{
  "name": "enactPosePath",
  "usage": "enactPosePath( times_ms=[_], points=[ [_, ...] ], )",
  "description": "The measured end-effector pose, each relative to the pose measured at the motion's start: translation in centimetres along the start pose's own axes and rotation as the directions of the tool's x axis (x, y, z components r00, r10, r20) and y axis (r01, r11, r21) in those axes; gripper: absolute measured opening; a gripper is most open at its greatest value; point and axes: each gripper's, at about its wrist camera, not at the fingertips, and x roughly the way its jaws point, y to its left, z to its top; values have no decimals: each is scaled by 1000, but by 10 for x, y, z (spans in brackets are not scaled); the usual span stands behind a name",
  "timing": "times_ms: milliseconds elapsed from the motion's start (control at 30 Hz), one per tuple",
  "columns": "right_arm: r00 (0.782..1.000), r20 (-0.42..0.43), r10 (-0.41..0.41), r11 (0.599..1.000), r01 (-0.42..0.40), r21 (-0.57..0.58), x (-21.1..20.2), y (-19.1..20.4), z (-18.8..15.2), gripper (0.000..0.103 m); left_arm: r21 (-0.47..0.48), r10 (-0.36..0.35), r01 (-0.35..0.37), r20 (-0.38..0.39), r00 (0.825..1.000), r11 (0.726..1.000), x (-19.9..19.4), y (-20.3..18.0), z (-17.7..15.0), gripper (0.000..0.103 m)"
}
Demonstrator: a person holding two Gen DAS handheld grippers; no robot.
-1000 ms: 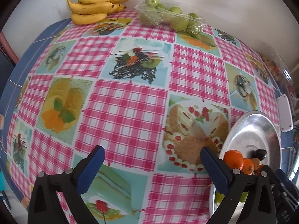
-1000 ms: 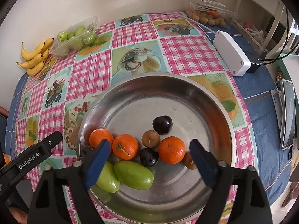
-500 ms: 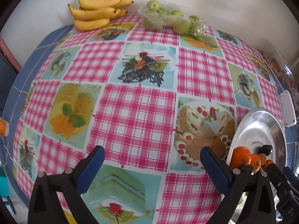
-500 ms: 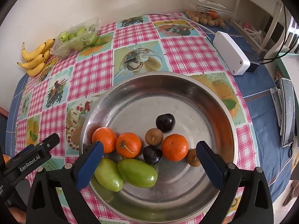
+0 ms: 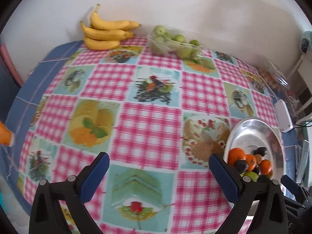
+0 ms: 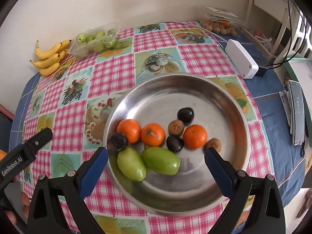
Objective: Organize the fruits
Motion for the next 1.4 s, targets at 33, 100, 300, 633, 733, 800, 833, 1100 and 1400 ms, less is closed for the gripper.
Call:
enactPosePath(
  times_ms=[33, 100, 300, 633, 733, 800, 833, 1100, 1400],
  points=[
    [1000, -1, -1, 1000, 1, -3, -1, 1, -2, 99, -7, 24, -24, 3, 1000, 1000, -3, 3, -1, 103],
    [1000, 1, -5, 1000, 5, -9, -4, 4, -9, 99, -24, 62, -61, 13, 998, 998, -10, 10, -6, 103],
    [1000, 15, -6, 1000, 7, -8, -15, 8, -26, 99, -6, 101, -101, 20, 995, 995, -24, 19, -22, 103],
    [1000, 20, -2, 1000, 2, -8, -25, 7, -49, 99, 38, 129, -129, 11, 992, 991, -38, 19, -44, 103],
    [1000, 22, 1, 1000, -1, -7, -28, 7, -52, 99, 49, 139, -140, 11, 990, 989, -41, 19, -50, 103],
    [1000, 26, 5, 1000, -5, -3, -29, 6, -55, 99, 53, 137, -137, 15, 991, 989, -43, 20, -54, 103],
    [1000, 27, 7, 1000, -7, 0, -30, 5, -55, 99, 54, 133, -133, 17, 991, 990, -44, 21, -56, 103],
    [999, 31, 11, 1000, -12, 8, -34, 3, -63, 99, 59, 128, -128, 4, 992, 990, -45, 27, -70, 103],
    [999, 34, 8, 1000, -9, 11, -37, 1, -67, 99, 51, 112, -113, 15, 994, 992, -48, 31, -72, 103]
  ],
)
